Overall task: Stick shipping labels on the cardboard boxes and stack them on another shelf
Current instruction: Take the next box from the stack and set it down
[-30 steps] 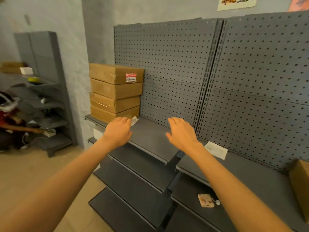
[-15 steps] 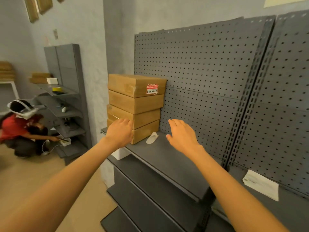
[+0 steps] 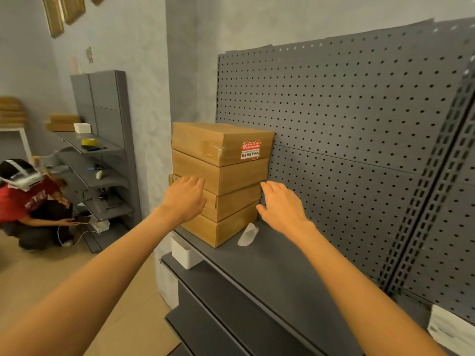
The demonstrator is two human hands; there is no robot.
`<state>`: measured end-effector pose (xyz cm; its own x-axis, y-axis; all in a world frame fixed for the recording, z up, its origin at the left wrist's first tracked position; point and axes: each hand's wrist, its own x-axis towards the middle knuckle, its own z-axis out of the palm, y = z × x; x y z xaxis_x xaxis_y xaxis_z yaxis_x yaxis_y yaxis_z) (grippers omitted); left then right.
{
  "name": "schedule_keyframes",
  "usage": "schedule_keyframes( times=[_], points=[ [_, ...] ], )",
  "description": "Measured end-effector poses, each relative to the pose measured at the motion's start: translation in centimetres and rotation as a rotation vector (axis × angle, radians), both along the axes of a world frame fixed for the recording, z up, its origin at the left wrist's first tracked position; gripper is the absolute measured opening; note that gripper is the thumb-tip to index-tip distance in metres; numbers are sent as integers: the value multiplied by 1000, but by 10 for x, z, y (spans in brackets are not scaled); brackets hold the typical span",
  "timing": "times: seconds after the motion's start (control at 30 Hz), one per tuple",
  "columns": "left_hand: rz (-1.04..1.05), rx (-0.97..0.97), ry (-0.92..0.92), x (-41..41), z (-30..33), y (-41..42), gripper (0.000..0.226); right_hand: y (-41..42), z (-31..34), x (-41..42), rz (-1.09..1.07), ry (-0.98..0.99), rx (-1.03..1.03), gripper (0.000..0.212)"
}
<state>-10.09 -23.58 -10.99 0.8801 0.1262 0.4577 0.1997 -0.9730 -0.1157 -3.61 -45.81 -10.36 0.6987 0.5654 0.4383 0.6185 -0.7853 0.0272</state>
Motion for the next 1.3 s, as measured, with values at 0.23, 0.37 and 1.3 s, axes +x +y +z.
schedule_keyframes(
  times=[0.23, 0.37, 1.3],
  points=[
    [-39, -8, 8, 20, 4, 45, 48, 40, 5, 11, -59, -9, -9, 55],
    [-110, -17, 27, 31, 5, 72, 46, 66, 7, 11, -130, -7, 12, 57],
    [-472, -61, -165, 83, 30, 170, 40, 137, 20, -30, -435, -17, 108, 64]
  ],
)
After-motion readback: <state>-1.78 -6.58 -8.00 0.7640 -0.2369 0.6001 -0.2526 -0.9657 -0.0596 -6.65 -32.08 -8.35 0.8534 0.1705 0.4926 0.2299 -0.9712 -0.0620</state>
